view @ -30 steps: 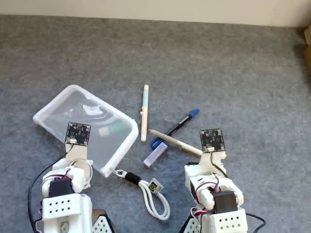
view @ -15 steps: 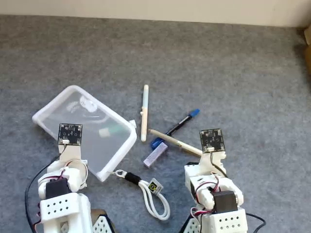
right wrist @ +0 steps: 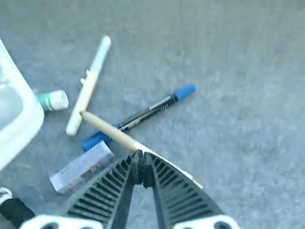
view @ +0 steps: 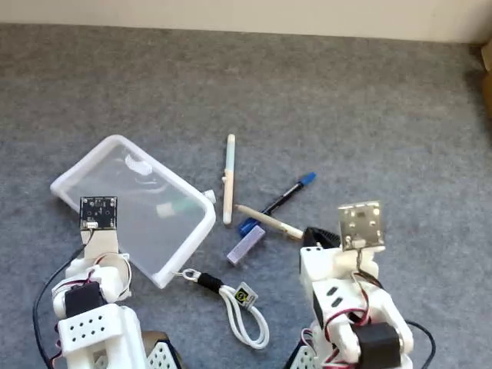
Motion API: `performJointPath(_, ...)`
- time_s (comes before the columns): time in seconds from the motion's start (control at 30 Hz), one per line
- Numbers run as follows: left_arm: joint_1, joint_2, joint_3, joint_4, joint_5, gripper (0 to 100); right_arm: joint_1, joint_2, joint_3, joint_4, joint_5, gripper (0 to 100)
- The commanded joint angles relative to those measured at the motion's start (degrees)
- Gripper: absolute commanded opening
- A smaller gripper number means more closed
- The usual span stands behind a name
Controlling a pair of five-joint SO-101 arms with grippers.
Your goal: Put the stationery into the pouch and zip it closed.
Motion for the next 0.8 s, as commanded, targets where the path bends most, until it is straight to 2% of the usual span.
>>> performJointPath(0.0, -0.84, -0.40, -3.82, 0.35, 0.70, 1, -0.48, 0.31, -6.55, 1.36, -0.53, 0.5)
performJointPath(0.1, -0.84, -0.40, -3.82, 0.35, 0.70, 1, -1.63, 0.31, -7.96, 1.36, -0.53, 0.5)
performJointPath(0.27, -0.84, -0.40, -3.82, 0.26, 0.70, 1, -7.87, 2.86, -11.03, 1.36, -2.11, 0.5)
performJointPath(0.43, -0.92, -0.40, -4.53, 0.62, 0.70, 1, -13.41, 18.07, -16.31, 1.36, -9.49, 0.5)
performJointPath(0.57, -1.98, -0.40, -4.62, 0.62, 0.70, 1, -23.08, 30.90, -19.82, 1.19, -16.35, 0.5)
performJointPath(0.67, -4.88, -0.40, -4.70, 0.35, 0.79, 1, -31.87, 37.76, -20.97, 0.84, -18.02, 0.5)
performJointPath(0.77, -6.55, -0.40, -4.88, 0.26, 0.79, 1, -31.87, 44.00, -21.23, 0.84, -17.93, 0.9)
